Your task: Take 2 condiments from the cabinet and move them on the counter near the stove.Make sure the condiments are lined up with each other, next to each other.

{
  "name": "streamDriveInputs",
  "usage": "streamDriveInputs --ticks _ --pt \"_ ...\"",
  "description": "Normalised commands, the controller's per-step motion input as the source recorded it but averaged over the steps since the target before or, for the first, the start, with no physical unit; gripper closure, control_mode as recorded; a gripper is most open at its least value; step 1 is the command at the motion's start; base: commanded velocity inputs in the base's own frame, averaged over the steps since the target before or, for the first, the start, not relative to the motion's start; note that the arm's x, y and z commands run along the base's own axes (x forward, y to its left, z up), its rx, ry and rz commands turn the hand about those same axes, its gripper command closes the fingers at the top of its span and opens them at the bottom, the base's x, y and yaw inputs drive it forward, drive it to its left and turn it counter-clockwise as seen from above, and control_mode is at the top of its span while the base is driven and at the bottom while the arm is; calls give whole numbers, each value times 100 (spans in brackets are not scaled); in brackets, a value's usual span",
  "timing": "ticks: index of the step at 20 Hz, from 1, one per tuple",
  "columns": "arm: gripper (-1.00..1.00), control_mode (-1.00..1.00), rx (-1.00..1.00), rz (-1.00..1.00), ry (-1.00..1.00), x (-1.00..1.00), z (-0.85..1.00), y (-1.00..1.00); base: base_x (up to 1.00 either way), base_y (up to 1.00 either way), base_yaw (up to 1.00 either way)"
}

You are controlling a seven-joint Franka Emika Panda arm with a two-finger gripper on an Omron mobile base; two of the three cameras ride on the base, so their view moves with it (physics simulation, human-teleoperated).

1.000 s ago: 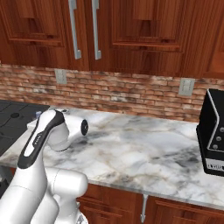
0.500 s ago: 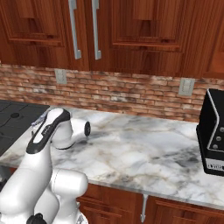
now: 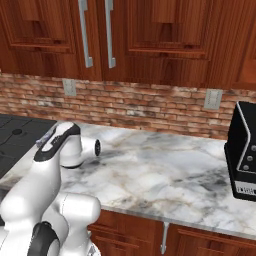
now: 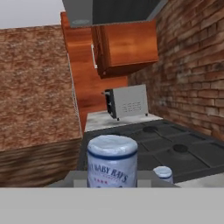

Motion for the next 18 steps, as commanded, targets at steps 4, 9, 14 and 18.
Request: streamDriveInputs --ticks 4,9,14,18 --pt "100 -100 0 6 0 13 -14 22 0 0 0" --pt "100 -100 0 5 0 12 -12 9 0 0 0" --pt "100 -100 0 5 0 9 -14 0 0 0 0" --pt "100 -100 0 5 0 8 -15 3 0 0 0"
